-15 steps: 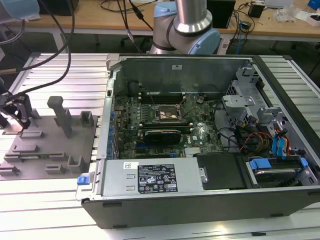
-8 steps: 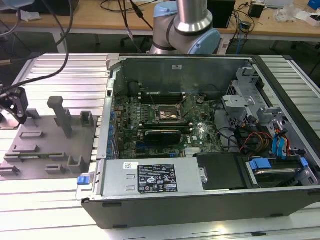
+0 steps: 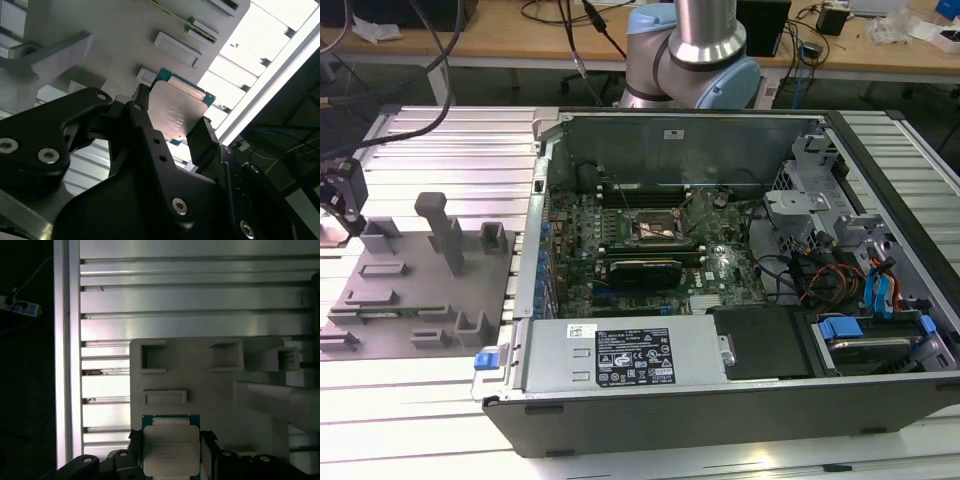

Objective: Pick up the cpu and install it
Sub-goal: 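Pick up the cpu and move it towards the insertion slot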

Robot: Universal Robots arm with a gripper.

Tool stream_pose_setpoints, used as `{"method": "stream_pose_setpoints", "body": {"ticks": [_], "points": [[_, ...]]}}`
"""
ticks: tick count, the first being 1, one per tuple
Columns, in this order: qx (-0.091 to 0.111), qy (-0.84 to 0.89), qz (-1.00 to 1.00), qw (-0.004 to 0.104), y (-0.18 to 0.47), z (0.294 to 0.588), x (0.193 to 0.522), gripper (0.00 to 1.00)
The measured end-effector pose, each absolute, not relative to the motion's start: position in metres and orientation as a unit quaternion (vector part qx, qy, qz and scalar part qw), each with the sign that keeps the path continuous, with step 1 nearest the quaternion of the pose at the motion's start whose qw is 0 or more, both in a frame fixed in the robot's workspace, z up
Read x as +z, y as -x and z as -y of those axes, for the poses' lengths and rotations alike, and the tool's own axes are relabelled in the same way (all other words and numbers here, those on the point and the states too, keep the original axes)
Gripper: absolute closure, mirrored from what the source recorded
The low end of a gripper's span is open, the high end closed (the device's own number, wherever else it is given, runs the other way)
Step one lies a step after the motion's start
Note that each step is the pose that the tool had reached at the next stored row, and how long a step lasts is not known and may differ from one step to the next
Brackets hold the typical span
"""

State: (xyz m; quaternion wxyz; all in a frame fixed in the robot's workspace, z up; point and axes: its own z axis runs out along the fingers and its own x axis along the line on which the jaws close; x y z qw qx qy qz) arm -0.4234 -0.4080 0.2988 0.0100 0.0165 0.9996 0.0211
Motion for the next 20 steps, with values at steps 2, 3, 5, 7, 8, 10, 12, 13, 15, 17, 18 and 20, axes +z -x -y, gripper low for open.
{"method": "stream_pose_setpoints", "body": {"ticks": [2,3,5,7,8,10,12,13,15,17,18,20], "points": [[0.021,-0.016,-1.0,0.01,0.423,0.408,0.303,0.45],[0.021,-0.016,-1.0,0.01,0.423,0.408,0.305,0.45],[0.021,-0.017,-1.0,0.01,0.423,0.408,0.311,0.45],[0.021,-0.017,-1.0,0.01,0.423,0.408,0.316,0.45],[0.021,-0.017,-1.0,0.01,0.423,0.407,0.318,0.45],[0.021,-0.016,-1.0,0.011,0.423,0.407,0.322,0.45],[0.021,-0.016,-1.0,0.011,0.423,0.407,0.325,0.45],[0.021,-0.017,-1.0,0.011,0.423,0.407,0.327,0.45],[0.021,-0.017,-1.0,0.011,0.423,0.407,0.331,0.45],[0.021,-0.017,-1.0,0.011,0.423,0.407,0.334,0.45],[0.021,-0.017,-1.0,0.011,0.423,0.407,0.336,0.45],[0.021,-0.017,-1.0,0.011,0.423,0.407,0.34,0.45]]}}
